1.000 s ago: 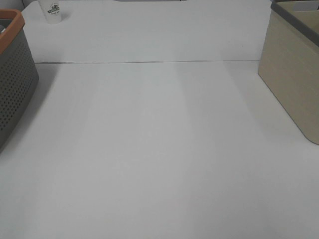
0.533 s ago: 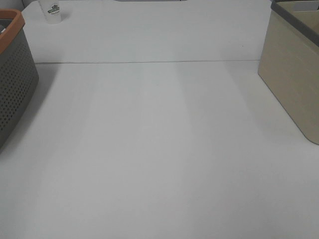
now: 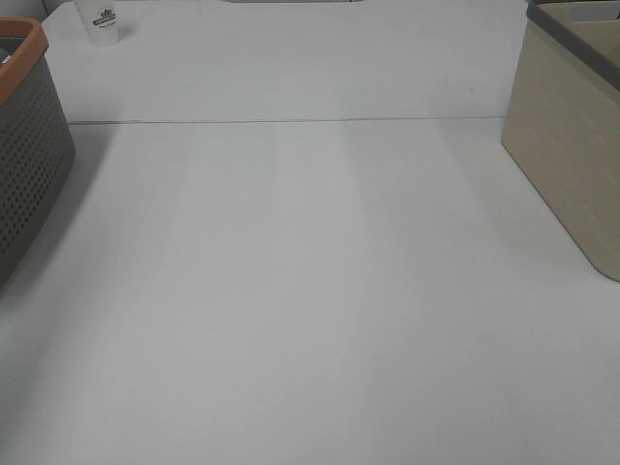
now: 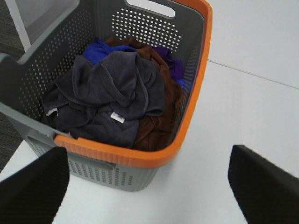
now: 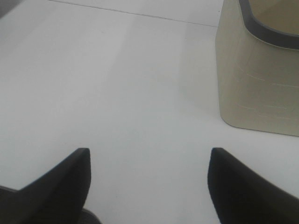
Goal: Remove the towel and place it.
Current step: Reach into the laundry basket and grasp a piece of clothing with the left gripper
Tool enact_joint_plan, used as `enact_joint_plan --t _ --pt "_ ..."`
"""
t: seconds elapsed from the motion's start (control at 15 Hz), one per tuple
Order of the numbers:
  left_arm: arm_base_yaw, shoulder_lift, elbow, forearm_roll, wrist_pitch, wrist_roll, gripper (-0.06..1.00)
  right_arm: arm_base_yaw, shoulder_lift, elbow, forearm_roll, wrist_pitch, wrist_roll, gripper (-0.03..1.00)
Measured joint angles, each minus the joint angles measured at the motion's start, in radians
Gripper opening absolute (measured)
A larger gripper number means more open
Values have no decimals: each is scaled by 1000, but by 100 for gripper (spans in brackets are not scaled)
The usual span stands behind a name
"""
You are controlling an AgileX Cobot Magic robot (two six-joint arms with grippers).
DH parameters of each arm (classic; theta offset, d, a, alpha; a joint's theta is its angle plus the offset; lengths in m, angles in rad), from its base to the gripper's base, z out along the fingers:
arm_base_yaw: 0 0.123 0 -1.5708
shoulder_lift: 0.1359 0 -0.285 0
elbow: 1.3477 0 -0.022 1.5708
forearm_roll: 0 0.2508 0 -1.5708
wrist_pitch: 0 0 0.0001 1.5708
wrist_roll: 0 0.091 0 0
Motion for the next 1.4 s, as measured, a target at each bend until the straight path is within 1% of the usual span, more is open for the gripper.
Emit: enact_joint_plan --t 0.13,0.2,0.33,0.53,0.6,0.67,0.73,0.8,0.87,0.93,1.0,1.07,1.13,1.27,1.33,1.4 --pt "0 105 -50 87 -39 -88 82 0 0 0 0 0 0 70" --pt "0 149 -61 123 -61 -160 80 0 0 0 0 0 0 70" --pt "0 241 -65 214 -97 -332 79 0 0 0 0 0 0 70" --pt "0 365 -68 393 -81 -582 79 0 0 0 0 0 0 70" --pt "0 383 -70 421 -77 -629 79 0 0 0 0 0 0 70" --pt "0 436 -84 512 -70 -799 79 0 0 0 0 0 0 70" --pt "2 469 -99 548 -70 -877 79 0 0 0 0 0 0 70" --pt "11 502 -120 565 -68 -931 79 0 0 0 0 0 0 70" --pt "37 540 -147 551 -73 -950 79 0 0 0 0 0 0 70" --pt "68 566 -173 519 -87 -944 79 0 0 0 0 0 0 70" --pt "119 592 -203 460 -119 -910 79 0 0 0 0 0 0 70" --pt "178 617 -229 379 -147 -865 79 0 0 0 0 0 0 70" --pt "237 644 -250 276 -170 -798 79 0 0 0 0 0 0 70" --pt "324 712 -277 82 -185 -657 79 0 0 0 0 0 0 70" --pt "353 757 -291 4 -187 -591 79 0 0 0 0 0 0 70" --pt "362 781 -300 -35 -188 -567 79 0 0 0 0 0 0 70"
